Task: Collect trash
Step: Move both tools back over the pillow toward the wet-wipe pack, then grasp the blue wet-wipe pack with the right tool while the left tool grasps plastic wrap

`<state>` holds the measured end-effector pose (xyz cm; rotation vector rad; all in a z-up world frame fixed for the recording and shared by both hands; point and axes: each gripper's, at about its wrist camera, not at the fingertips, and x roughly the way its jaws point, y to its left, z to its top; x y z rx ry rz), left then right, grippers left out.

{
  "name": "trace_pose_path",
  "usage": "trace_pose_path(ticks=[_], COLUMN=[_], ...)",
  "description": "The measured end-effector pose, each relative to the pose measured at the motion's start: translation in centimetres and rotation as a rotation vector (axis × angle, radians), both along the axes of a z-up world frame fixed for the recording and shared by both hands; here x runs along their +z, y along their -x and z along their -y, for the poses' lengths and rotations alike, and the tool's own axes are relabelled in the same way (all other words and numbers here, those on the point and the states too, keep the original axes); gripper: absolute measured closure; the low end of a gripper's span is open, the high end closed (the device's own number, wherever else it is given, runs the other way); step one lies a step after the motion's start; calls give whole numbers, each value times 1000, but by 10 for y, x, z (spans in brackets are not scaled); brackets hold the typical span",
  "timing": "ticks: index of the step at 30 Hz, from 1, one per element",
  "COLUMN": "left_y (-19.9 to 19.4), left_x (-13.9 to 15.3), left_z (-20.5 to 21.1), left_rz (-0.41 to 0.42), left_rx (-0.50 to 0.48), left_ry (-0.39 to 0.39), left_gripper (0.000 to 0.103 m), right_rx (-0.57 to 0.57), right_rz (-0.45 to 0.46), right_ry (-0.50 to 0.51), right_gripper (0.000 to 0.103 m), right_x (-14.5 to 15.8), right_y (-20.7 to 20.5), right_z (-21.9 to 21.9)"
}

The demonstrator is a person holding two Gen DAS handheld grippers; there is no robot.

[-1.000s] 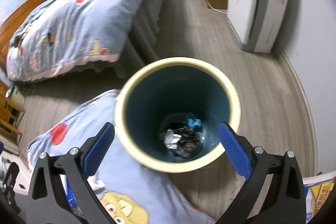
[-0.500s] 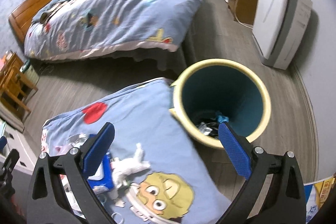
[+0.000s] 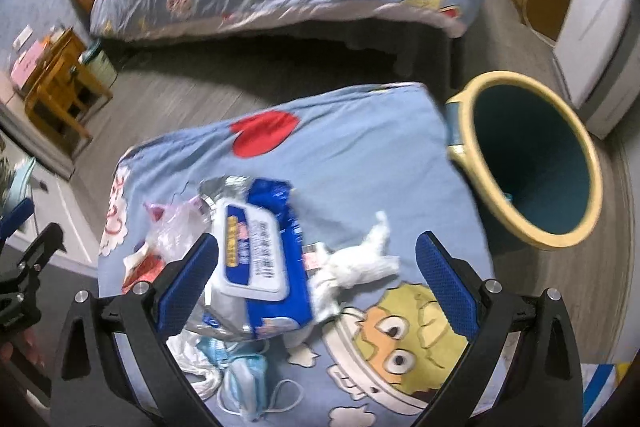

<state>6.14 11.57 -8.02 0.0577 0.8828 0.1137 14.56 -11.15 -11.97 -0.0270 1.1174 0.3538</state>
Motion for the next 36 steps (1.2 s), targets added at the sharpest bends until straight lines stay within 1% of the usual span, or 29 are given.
trace_pose_path(ticks=[5, 9, 11, 13, 14, 16, 17, 18, 19, 20, 21, 25, 28, 30, 36], left_y=[-1, -3, -5, -6, -7, -9, -9, -10, -11, -12, -13, -18, -21, -22, -33], left_x=[-7, -12, -14, -16, -18, -19, -19, -20, -20, -21, -21, -24, -25, -28, -45], left_z=[-15, -21, -22, -21, -21, -19, -18, -17, -16, -15, -13, -6, 2, 8, 31], left_rz=[-22, -38, -43, -48, -52, -54, -54, -54, -54, -54, -54, -57, -54, -52, -82], left_rx=[27, 41, 40, 38, 36, 31, 29, 25, 22, 19, 15, 5, -10, -22, -49], left_ry=[41, 44, 43, 42, 42, 43, 42, 41, 39, 37, 35, 21, 7, -3, 40], left_gripper=[6, 6, 6, 6, 6, 6, 6, 6, 6, 6, 6, 6, 6, 6, 6], right_rx=[84, 146, 169, 187, 194, 208, 213, 218, 223, 224, 224, 180, 147, 116, 46], right_rz=[-13, -35, -42, -54, -62, -85, -94, -101, -101, -91, -81, -86, -79, -76, -60], right_ry=[41, 87, 105, 128, 139, 161, 168, 168, 165, 164, 153, 102, 73, 37, -22], right_gripper=[6, 6, 8, 20, 24, 41, 46, 58, 66, 68, 74, 81, 84, 84, 84], right_x=[-13, -27, -33, -40, -44, -51, -53, -54, -52, -49, -45, -36, -28, -21, -6], right_y=[4, 6, 7, 6, 6, 5, 5, 4, 4, 4, 3, -5, -11, -17, -30], right_z=[-29, -48, -54, -59, -60, -61, -61, -61, -60, -59, -56, -40, -29, -19, 2])
